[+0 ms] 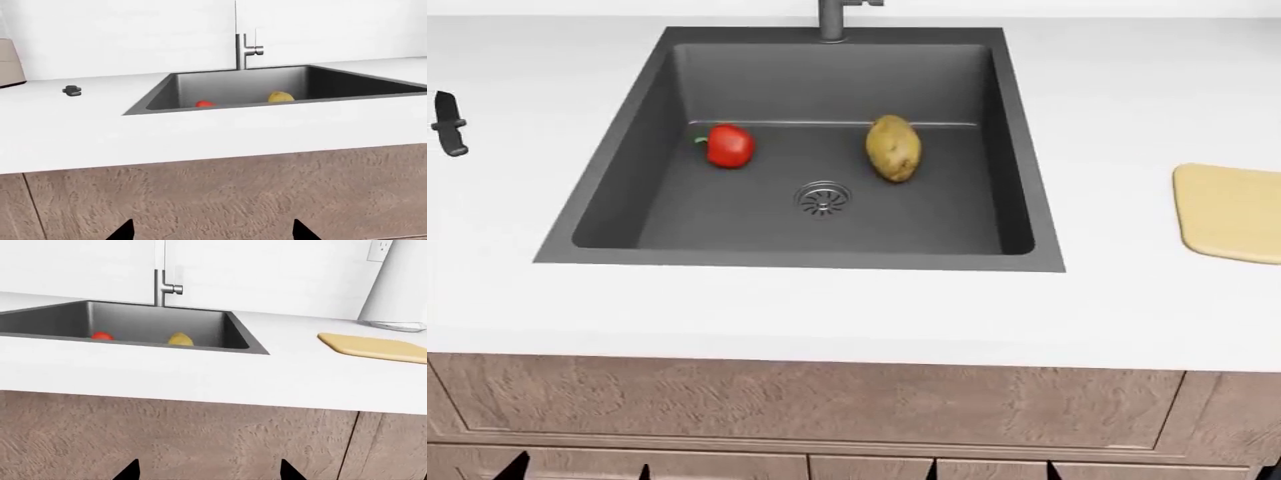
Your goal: Pick the vegetables from the sink and place them on the cutting board.
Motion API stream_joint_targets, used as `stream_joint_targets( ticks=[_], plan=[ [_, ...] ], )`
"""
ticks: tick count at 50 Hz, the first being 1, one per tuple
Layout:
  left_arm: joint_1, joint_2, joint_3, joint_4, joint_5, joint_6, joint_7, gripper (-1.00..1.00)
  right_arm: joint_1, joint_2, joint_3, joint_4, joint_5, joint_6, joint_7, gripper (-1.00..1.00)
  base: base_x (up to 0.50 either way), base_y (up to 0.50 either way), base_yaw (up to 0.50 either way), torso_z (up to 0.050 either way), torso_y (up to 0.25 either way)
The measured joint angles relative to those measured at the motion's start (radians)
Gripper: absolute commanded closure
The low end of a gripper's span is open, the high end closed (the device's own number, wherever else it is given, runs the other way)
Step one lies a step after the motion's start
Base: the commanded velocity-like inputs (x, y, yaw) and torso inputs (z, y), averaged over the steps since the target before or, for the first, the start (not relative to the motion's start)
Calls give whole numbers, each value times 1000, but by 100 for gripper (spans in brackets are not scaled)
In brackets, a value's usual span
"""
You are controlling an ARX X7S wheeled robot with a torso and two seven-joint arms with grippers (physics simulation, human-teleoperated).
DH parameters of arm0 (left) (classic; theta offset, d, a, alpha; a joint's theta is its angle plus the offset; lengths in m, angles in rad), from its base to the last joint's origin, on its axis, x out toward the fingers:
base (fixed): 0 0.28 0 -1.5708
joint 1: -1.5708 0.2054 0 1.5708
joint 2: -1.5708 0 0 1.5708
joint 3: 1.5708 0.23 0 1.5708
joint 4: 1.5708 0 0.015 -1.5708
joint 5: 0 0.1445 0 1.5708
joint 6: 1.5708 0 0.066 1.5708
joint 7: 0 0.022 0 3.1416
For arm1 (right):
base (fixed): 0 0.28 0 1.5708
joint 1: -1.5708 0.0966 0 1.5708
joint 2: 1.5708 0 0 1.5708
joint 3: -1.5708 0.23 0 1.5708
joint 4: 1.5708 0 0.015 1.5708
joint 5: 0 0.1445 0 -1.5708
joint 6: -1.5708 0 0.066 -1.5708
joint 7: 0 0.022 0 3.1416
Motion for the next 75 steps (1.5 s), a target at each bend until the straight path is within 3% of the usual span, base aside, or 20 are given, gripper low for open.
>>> stream_joint_targets(
  ticks=[18,32,41,55,65,75],
  plan=[
    [-12,-14,-10,110,-49,-104,-29,-100,31,10,-17,-61,-5,80,20,-100,0,0,0,0,0],
    [-127,-75,-46,434,-142,-480,-69,-100,216,38,3,-347,63,453,5,-100,0,0,0,0,0],
    [-337,-88,-107,576,-276,-818,-88,-100,414,56,58,-431,150,724,-24,-100,0,0,0,0,0],
    [-687,-73,-114,396,-337,-1030,-79,-100,731,50,70,-222,225,935,-93,-100,0,0,0,0,0],
    [-854,-45,-46,150,-297,-992,-51,-100,883,22,48,72,221,880,-147,-100,12,0,0,0,0],
    [-902,-38,-4,29,-276,-954,-34,-100,930,18,31,171,223,855,-171,-100,386,0,0,0,0]
  ],
)
